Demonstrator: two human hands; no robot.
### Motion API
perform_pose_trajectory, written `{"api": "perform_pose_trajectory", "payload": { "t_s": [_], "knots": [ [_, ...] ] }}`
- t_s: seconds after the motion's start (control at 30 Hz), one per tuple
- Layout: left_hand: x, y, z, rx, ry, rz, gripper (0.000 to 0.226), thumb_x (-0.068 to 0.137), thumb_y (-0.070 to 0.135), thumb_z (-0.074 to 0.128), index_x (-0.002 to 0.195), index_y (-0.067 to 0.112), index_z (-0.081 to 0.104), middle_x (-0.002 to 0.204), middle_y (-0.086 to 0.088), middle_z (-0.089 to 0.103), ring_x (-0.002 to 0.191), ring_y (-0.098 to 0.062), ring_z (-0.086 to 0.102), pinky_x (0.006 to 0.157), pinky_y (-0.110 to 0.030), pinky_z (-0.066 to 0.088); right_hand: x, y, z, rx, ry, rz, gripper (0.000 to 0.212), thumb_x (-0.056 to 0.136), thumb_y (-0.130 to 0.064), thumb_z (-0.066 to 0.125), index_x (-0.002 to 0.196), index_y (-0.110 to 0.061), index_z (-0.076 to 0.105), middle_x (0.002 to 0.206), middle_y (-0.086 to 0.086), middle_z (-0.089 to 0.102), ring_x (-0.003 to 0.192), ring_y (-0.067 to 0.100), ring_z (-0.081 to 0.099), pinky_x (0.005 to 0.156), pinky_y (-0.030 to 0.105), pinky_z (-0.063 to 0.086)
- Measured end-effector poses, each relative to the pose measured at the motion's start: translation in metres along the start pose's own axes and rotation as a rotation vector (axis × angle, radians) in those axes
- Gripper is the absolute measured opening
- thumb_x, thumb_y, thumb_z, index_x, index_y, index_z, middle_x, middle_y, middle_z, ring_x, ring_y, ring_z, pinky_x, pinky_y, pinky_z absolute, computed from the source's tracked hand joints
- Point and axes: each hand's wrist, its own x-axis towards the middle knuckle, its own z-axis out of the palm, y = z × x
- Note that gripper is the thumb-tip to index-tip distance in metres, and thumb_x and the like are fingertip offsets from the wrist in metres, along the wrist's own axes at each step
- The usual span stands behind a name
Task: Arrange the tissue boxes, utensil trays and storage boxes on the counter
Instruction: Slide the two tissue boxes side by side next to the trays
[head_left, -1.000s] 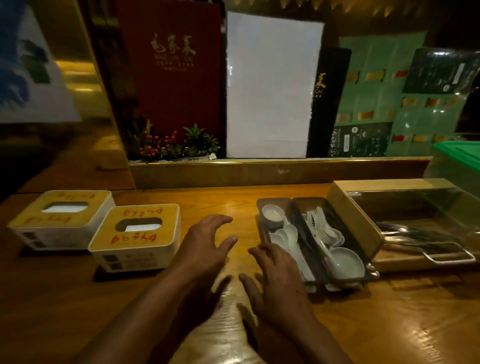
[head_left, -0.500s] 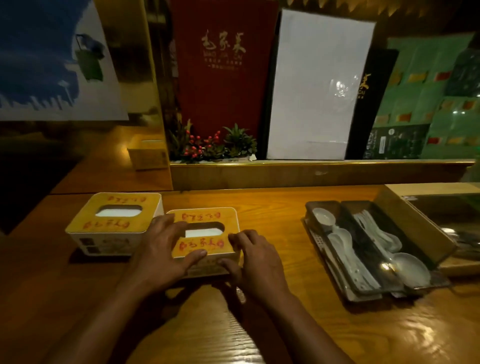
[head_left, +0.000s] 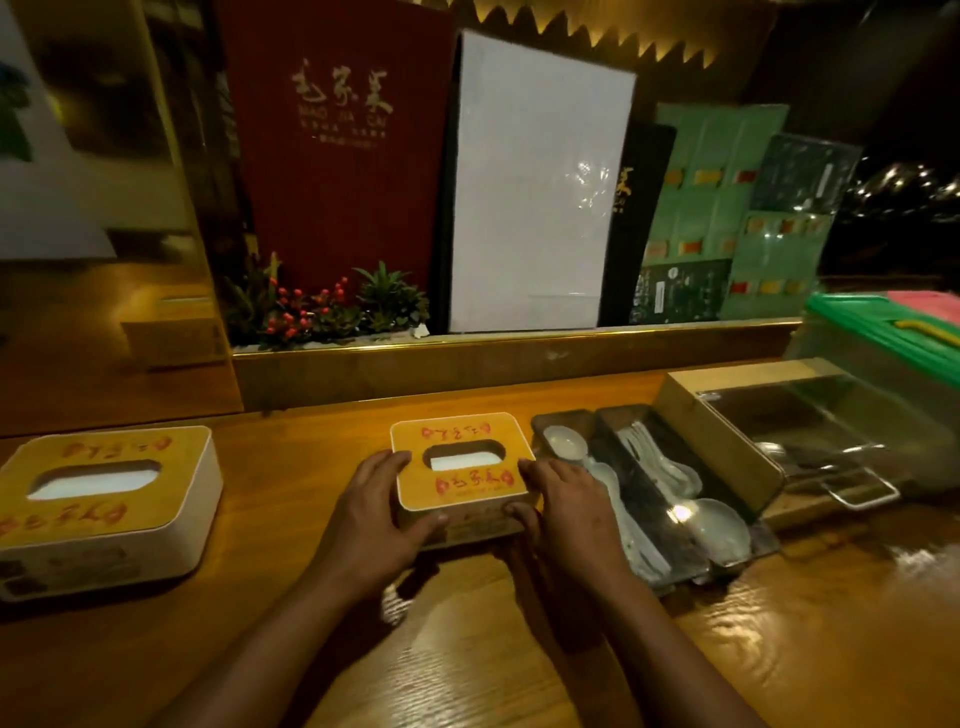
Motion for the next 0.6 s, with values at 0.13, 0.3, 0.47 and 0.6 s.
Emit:
{"api": "perform_pose_trajectory", "payload": {
  "t_s": [0.13, 0.3, 0.47, 0.6],
  "knots": [
    [0.009, 0.011, 0.020, -0.094, -0.017, -0.039, 0.092, 0.072, 0.037, 0.087, 0.150, 0.026, 0.039, 0.156, 0.004, 0.039, 0.138, -0.017, 0.043, 0.105, -0.044, 0.049, 0.005, 0.020, -0.006, 0.052, -0.004, 0.049, 0.058, 0.093, -0.046, 0.061, 0.146, -0.031, 0.043, 0.145, -0.004, 0.052, 0.131, 0.019, 0.045, 0.109, 0.045, 0.040],
    [0.012, 0.020, 0.032, -0.090, -0.008, -0.063, 0.093, 0.073, 0.031, 0.087, 0.152, 0.025, 0.038, 0.158, 0.003, 0.037, 0.141, -0.017, 0.040, 0.107, -0.044, 0.047, 0.006, 0.033, -0.004, 0.107, 0.000, 0.064, 0.062, 0.094, -0.044, 0.061, 0.149, -0.031, 0.039, 0.149, -0.005, 0.048, 0.132, 0.018, 0.044, 0.108, 0.044, 0.041],
    [0.012, 0.023, 0.031, -0.099, -0.012, -0.086, 0.093, 0.073, 0.030, 0.088, 0.152, 0.025, 0.038, 0.158, 0.004, 0.038, 0.139, -0.015, 0.041, 0.106, -0.040, 0.048, 0.007, 0.039, 0.000, 0.123, 0.009, 0.053, 0.062, 0.095, -0.044, 0.060, 0.151, -0.031, 0.037, 0.152, -0.004, 0.046, 0.135, 0.019, 0.041, 0.110, 0.043, 0.038],
    [0.008, 0.027, 0.031, -0.118, -0.007, -0.110, 0.092, 0.075, 0.029, 0.086, 0.153, 0.026, 0.036, 0.159, 0.005, 0.035, 0.141, -0.015, 0.038, 0.107, -0.037, 0.046, 0.008, 0.039, 0.000, 0.133, 0.009, 0.053, 0.063, 0.094, -0.045, 0.061, 0.151, -0.030, 0.037, 0.152, -0.003, 0.046, 0.137, 0.021, 0.040, 0.110, 0.044, 0.038]
  ]
}}
